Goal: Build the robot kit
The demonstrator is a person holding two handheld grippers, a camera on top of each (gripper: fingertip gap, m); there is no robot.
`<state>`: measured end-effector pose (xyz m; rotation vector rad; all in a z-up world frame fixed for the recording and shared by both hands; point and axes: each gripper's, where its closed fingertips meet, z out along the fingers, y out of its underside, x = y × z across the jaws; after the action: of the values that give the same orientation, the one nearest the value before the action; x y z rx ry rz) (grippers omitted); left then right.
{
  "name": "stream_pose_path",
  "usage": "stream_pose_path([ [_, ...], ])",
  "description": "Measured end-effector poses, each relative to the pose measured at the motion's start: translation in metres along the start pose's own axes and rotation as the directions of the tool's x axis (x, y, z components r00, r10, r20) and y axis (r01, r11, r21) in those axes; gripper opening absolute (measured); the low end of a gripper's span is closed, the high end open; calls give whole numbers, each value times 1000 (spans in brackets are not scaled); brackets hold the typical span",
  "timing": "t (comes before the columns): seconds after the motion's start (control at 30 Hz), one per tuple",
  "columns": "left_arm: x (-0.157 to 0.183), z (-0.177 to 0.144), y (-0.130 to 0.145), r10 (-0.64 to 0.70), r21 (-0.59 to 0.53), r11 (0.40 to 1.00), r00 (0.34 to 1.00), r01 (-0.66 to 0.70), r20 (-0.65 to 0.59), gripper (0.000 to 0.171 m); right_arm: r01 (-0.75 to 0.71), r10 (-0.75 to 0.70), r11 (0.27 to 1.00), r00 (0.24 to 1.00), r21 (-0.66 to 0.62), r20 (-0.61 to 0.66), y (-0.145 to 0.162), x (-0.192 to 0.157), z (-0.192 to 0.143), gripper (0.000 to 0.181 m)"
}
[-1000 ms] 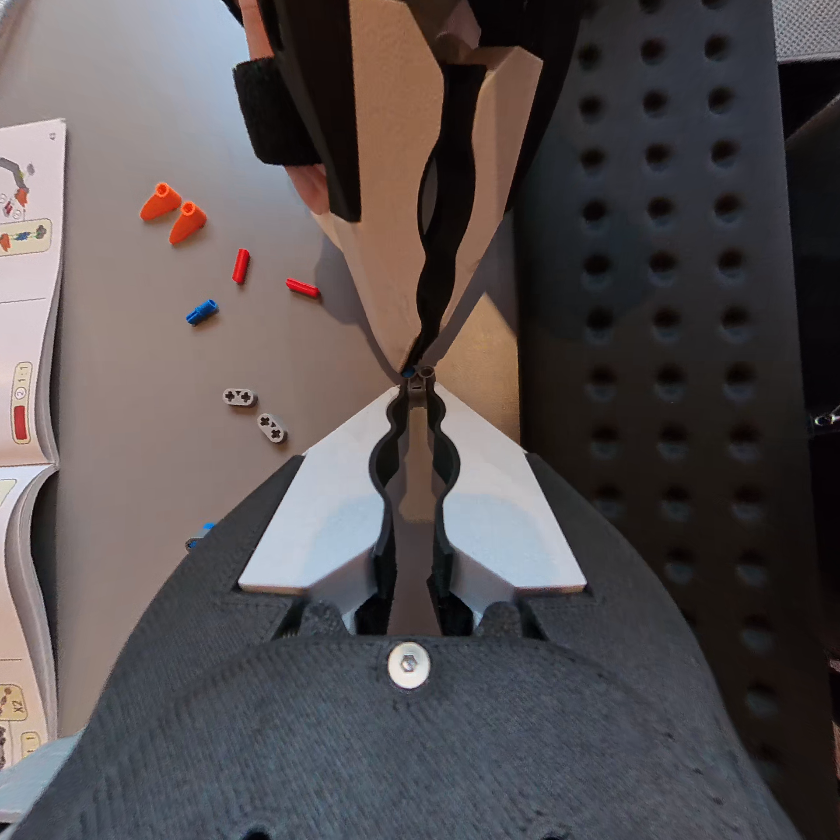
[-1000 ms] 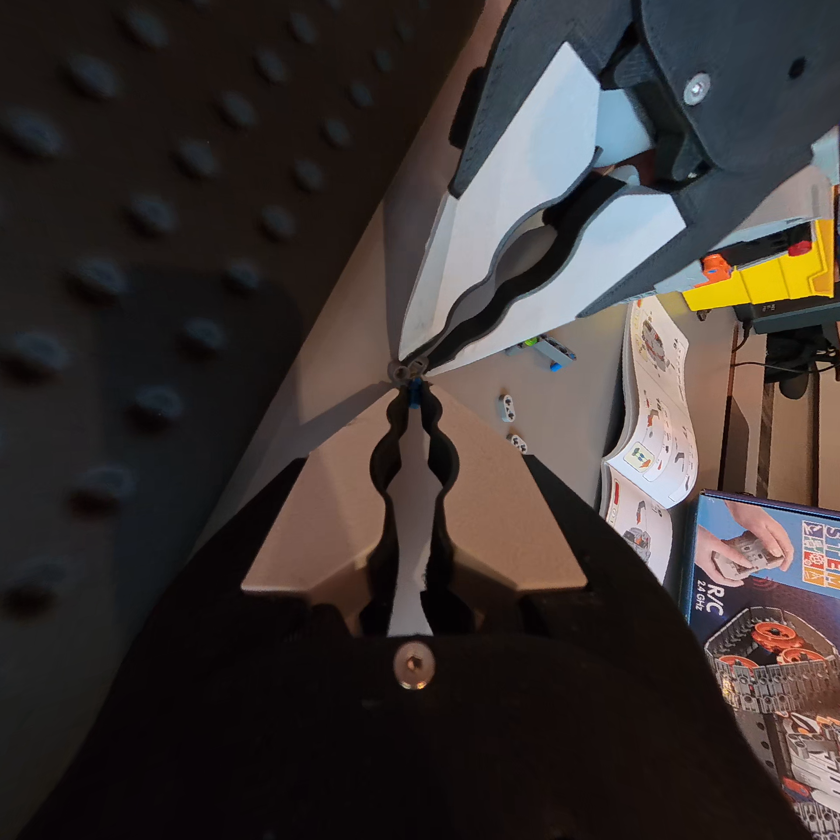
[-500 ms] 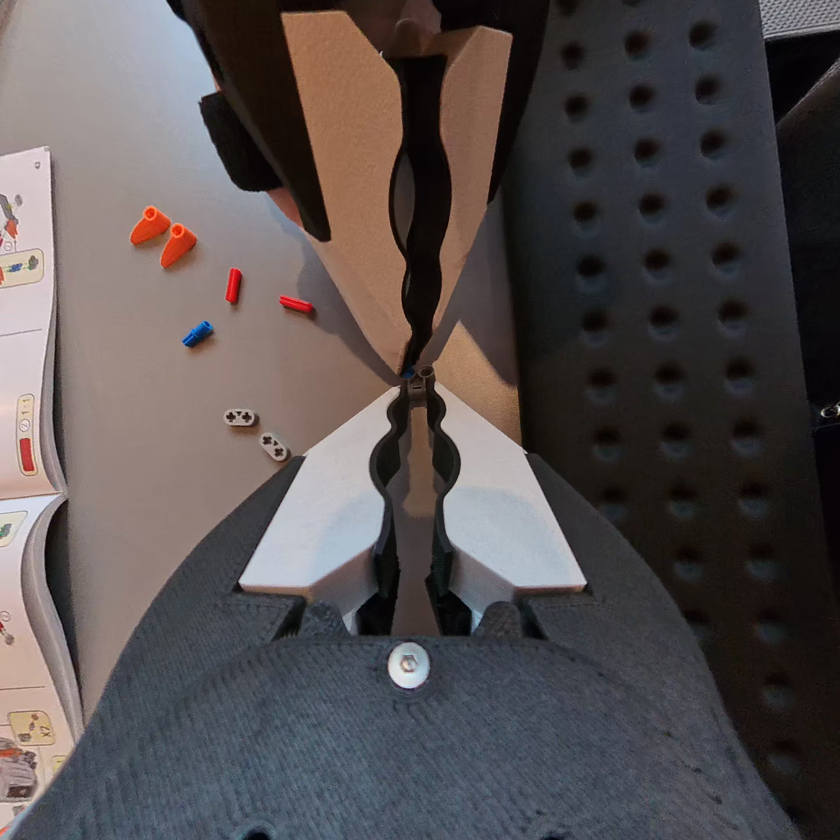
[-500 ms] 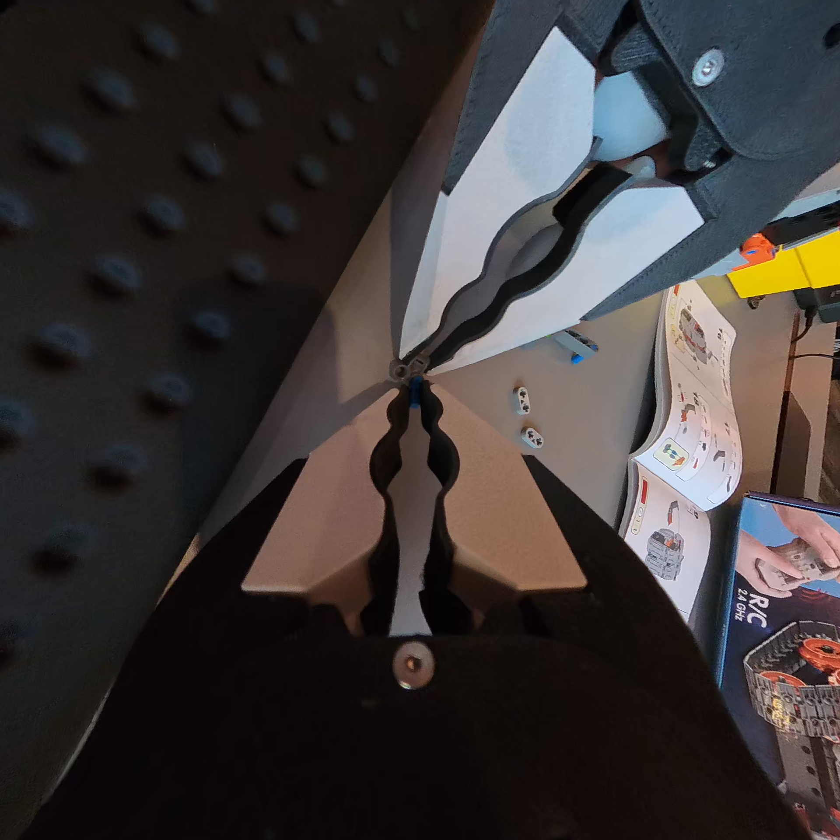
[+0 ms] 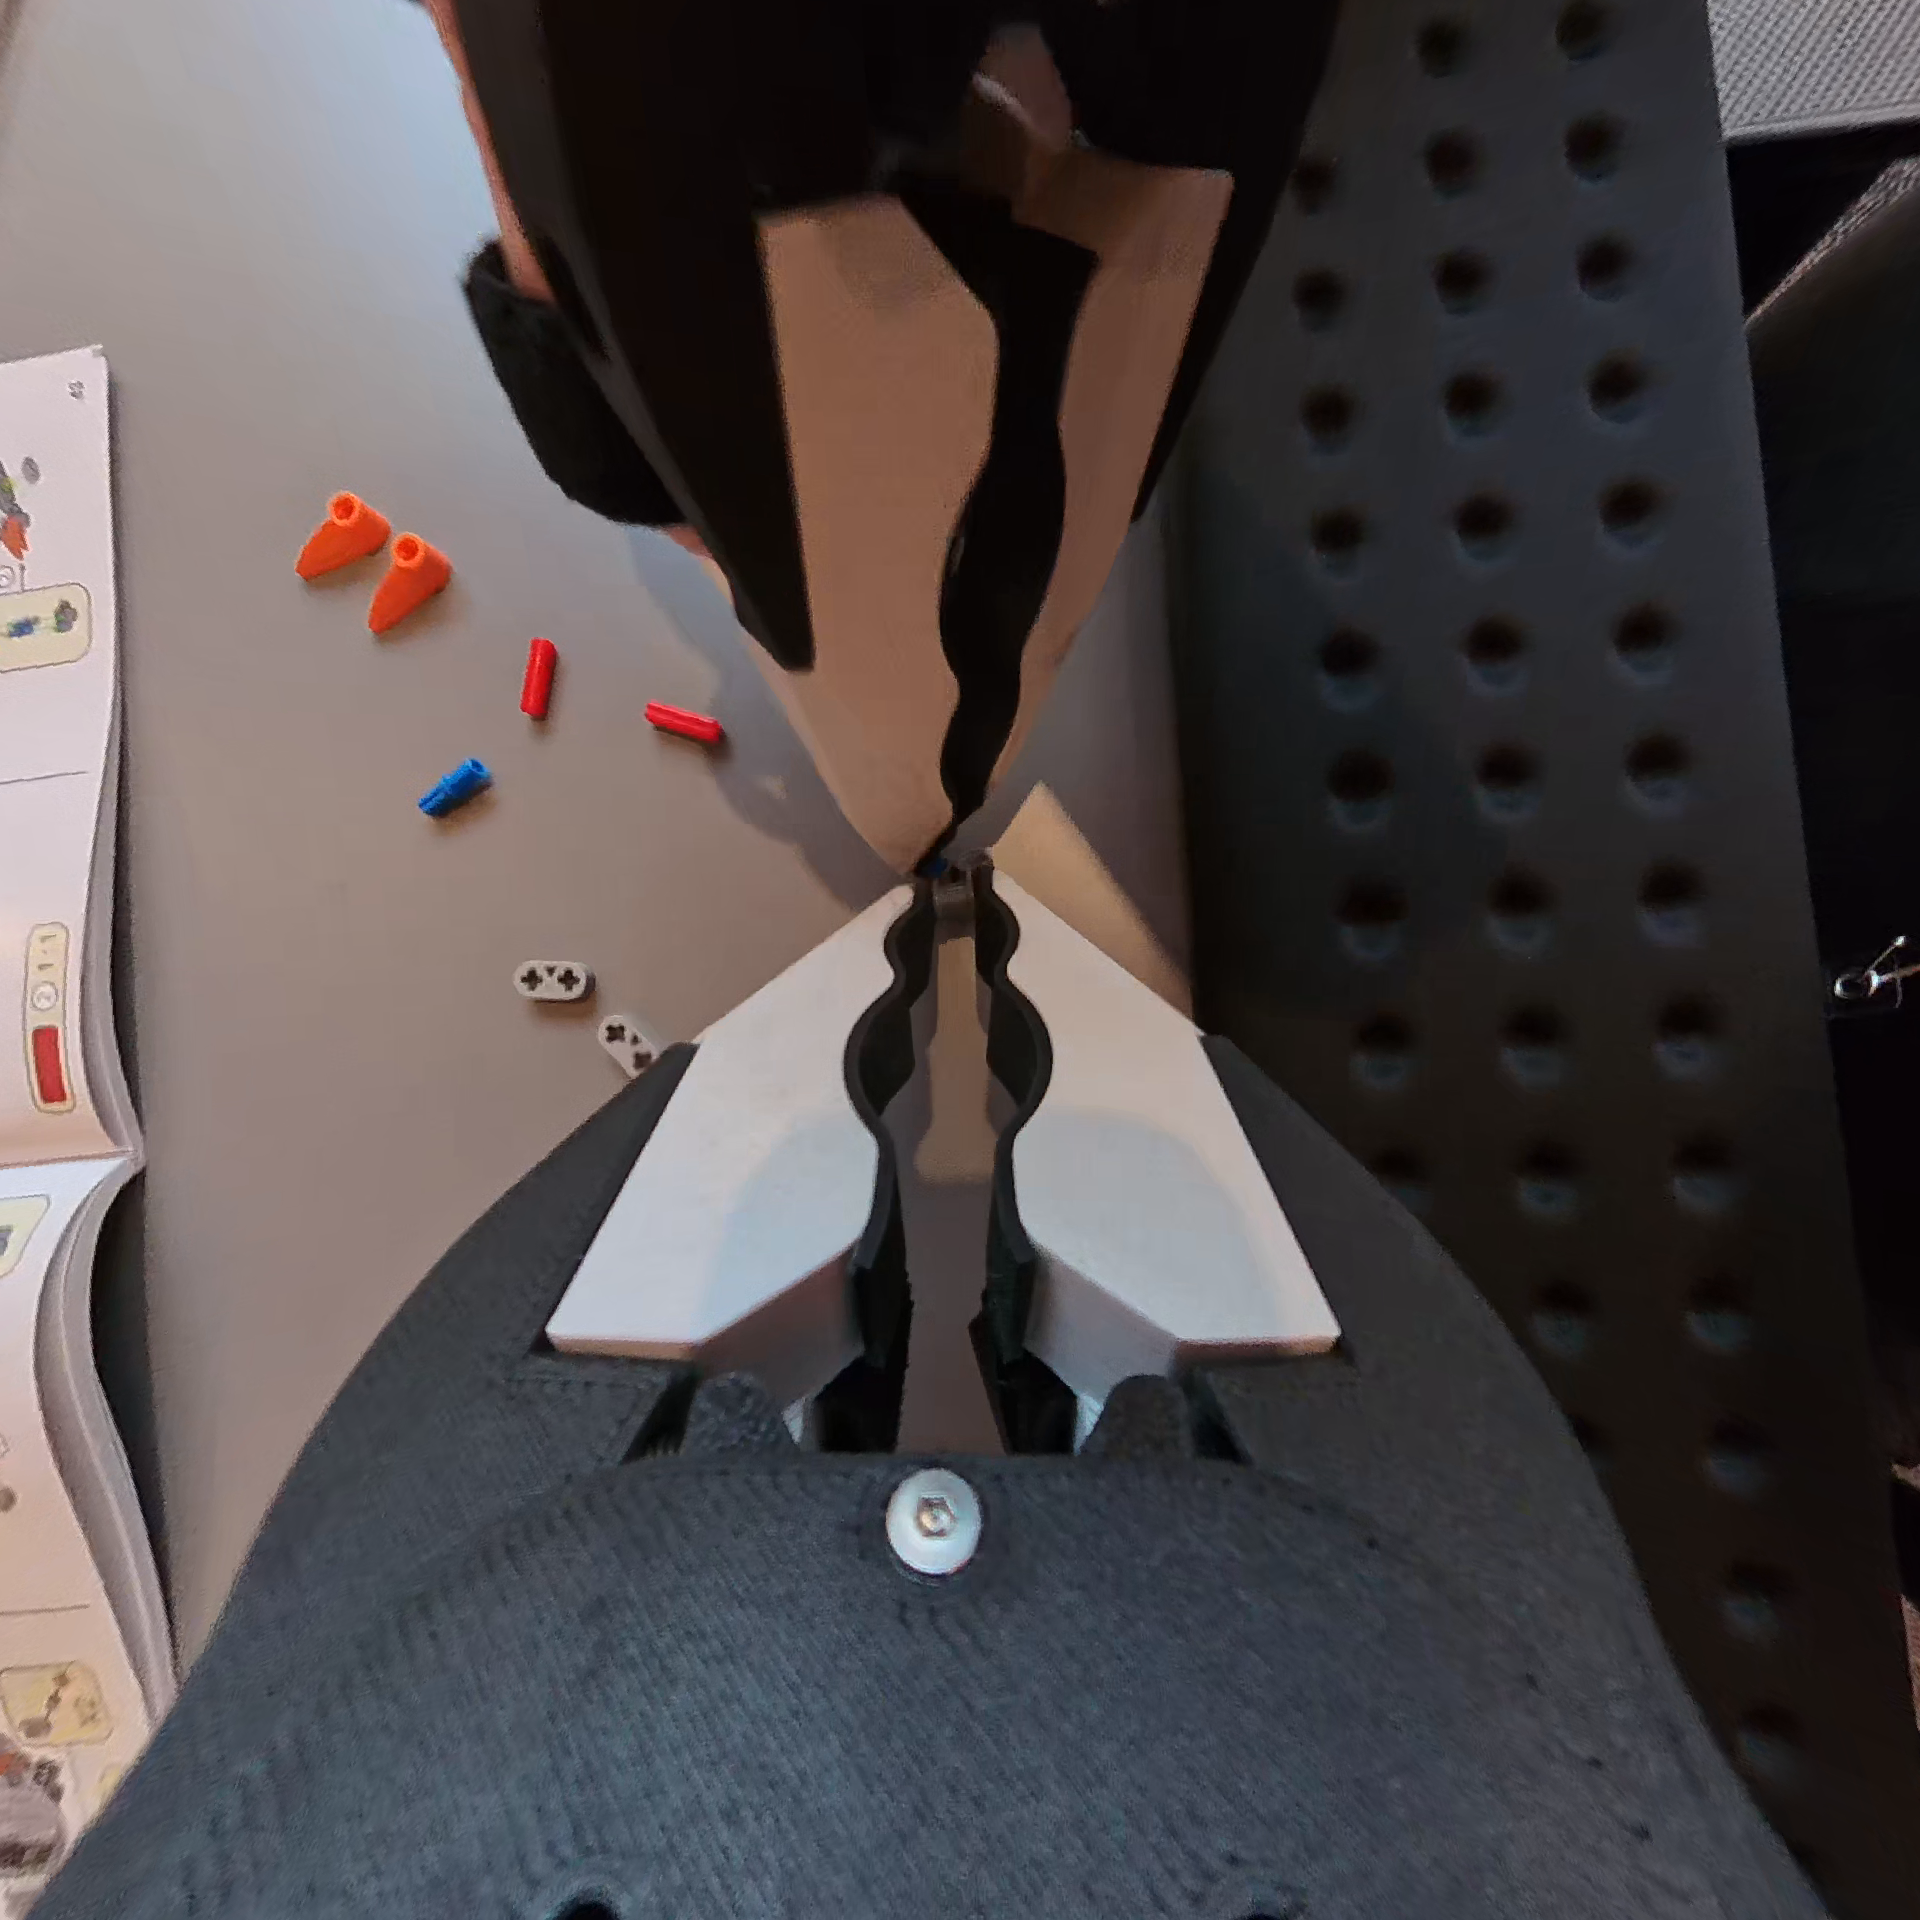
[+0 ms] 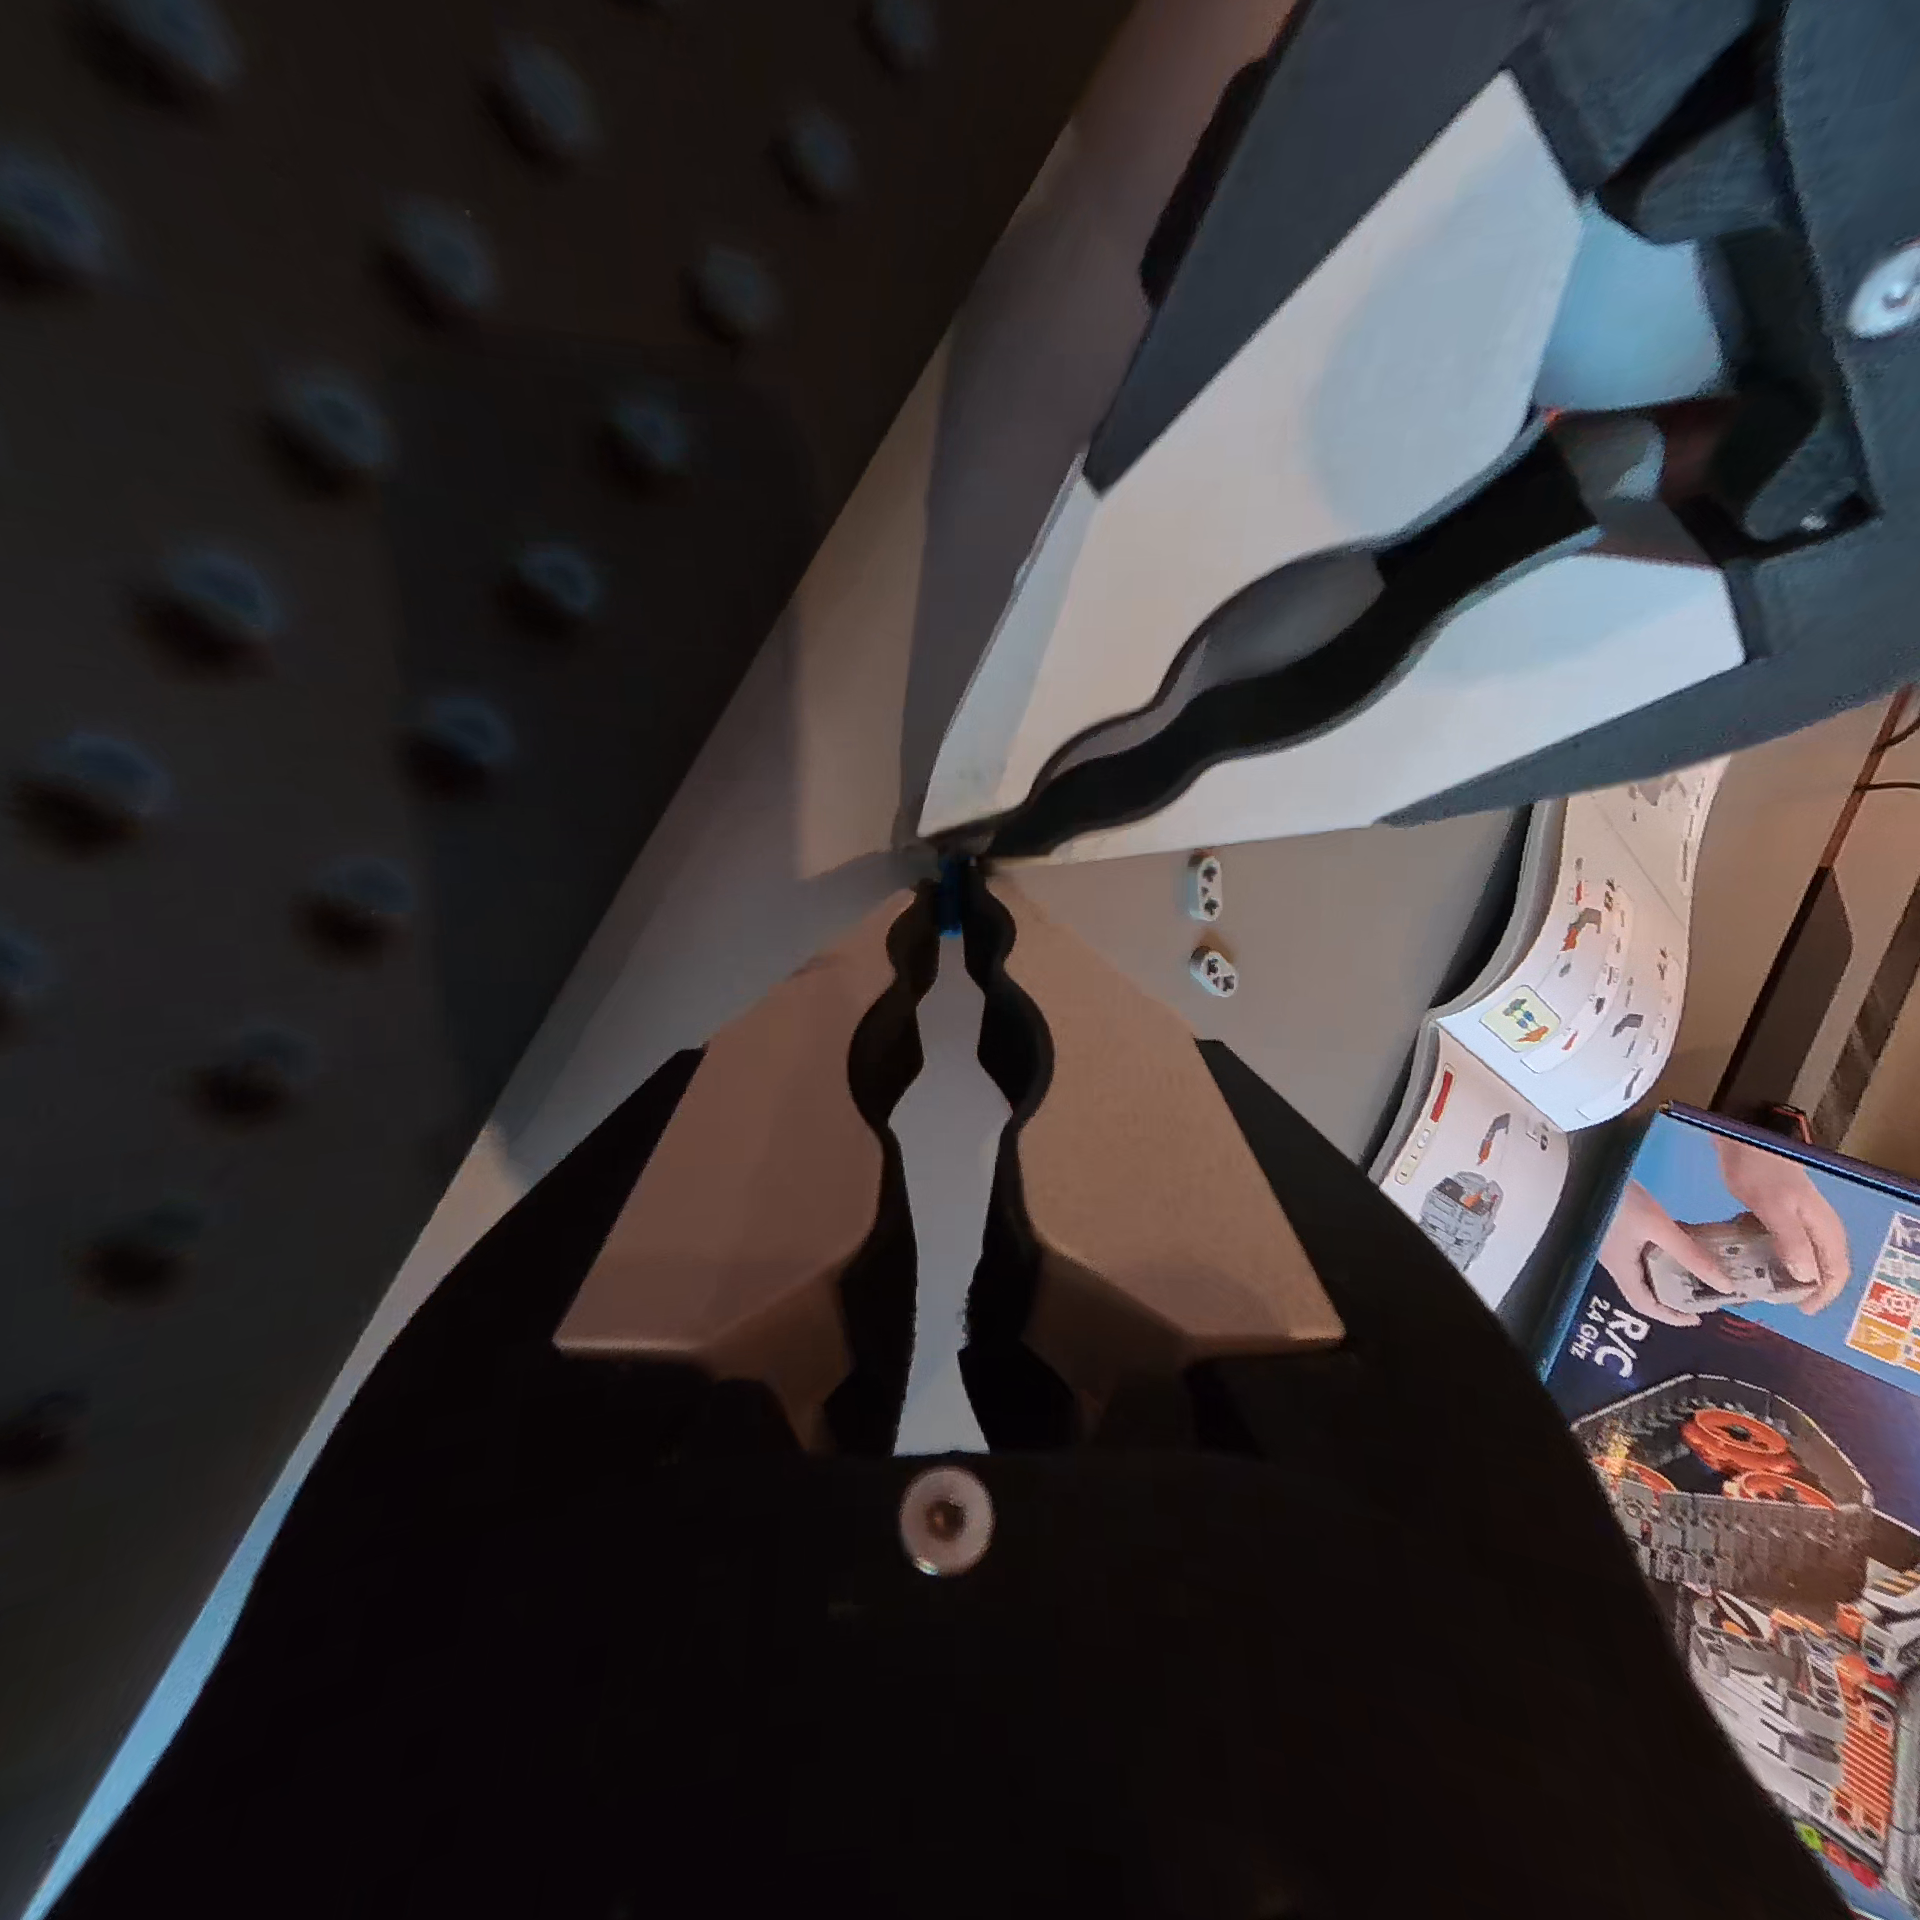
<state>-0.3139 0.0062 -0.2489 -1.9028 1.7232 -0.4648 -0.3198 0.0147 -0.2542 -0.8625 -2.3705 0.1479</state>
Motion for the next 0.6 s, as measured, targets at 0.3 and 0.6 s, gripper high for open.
stream_pose_path([
  [0.3, -5, -1, 2, 21, 26, 999, 999, -22, 47, 6, -89, 101, 988, 990, 123, -98, 0, 7, 2, 4],
  [0.6, -8, -5, 9, 34, 73, 996, 988, -45, 150, 6, -238, 256, 938, 966, 251, -41, -5, 15, 1, 20],
])
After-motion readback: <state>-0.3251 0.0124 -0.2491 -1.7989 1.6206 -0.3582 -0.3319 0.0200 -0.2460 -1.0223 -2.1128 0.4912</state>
